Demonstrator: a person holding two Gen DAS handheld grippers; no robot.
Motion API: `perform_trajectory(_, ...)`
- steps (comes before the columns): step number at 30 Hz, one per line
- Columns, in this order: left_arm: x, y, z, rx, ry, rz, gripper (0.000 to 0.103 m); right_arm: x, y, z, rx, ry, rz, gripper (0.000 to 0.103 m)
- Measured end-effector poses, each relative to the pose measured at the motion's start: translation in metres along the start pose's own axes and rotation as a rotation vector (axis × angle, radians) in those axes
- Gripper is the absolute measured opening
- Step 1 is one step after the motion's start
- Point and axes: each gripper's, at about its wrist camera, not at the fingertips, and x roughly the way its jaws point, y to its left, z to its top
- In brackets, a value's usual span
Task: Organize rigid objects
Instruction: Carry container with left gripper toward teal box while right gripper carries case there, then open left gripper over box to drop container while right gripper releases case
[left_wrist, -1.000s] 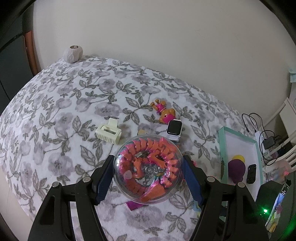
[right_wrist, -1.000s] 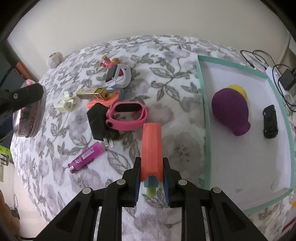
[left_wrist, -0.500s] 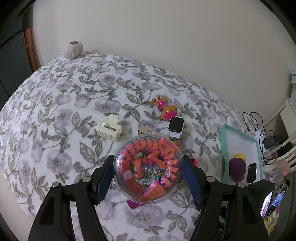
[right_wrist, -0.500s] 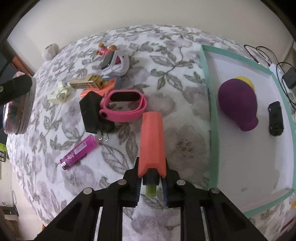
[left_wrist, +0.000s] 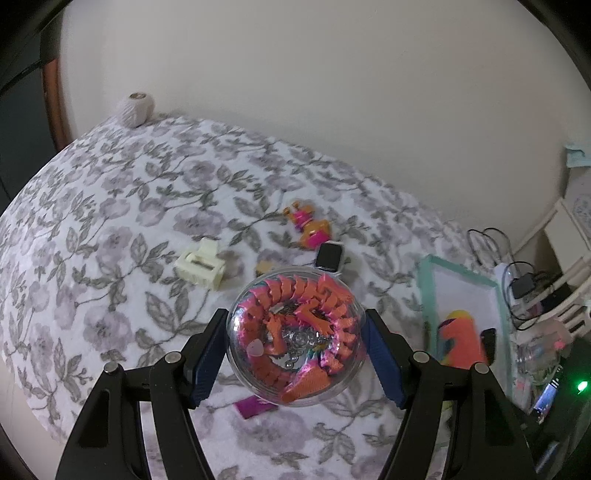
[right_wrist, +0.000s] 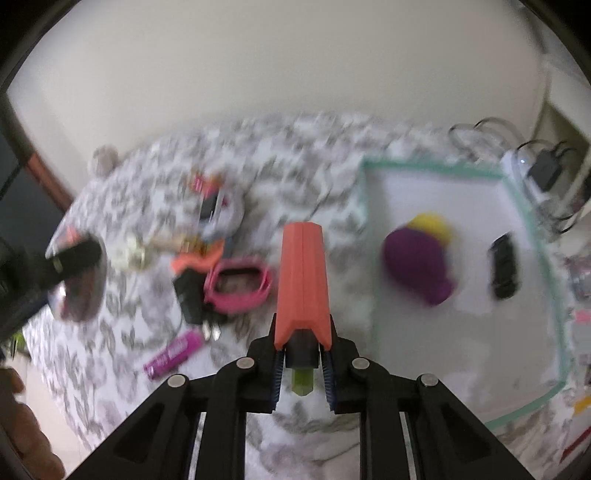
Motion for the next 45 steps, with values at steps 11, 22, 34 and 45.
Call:
perform_trajectory(11,0.006,-0.081,-0.031,0.172,0.044,-0.132,0.073,-0.02,-0.09,0.006,0.183,-0.031,-0.192,0.019)
perform_trajectory(22,0.026,-0.178,-0.086,0.434,0.103,-0.185,0.073,-0.031,-0.17,-0.008,0.349,-0.035,-0.285,0.019)
perform_trajectory(34,0.048,-0.214,-0.114,0.544,0.136,-0.153,0.073,-0.004,-0.187,-0.024,0.362,0.069,-0.267,0.02)
perform_trajectory(45,0.059,-0.213,-0.119,0.59,0.165,-0.118,0.073,0.01,-0.185,-0.033,0.355,0.127,-0.268,0.022)
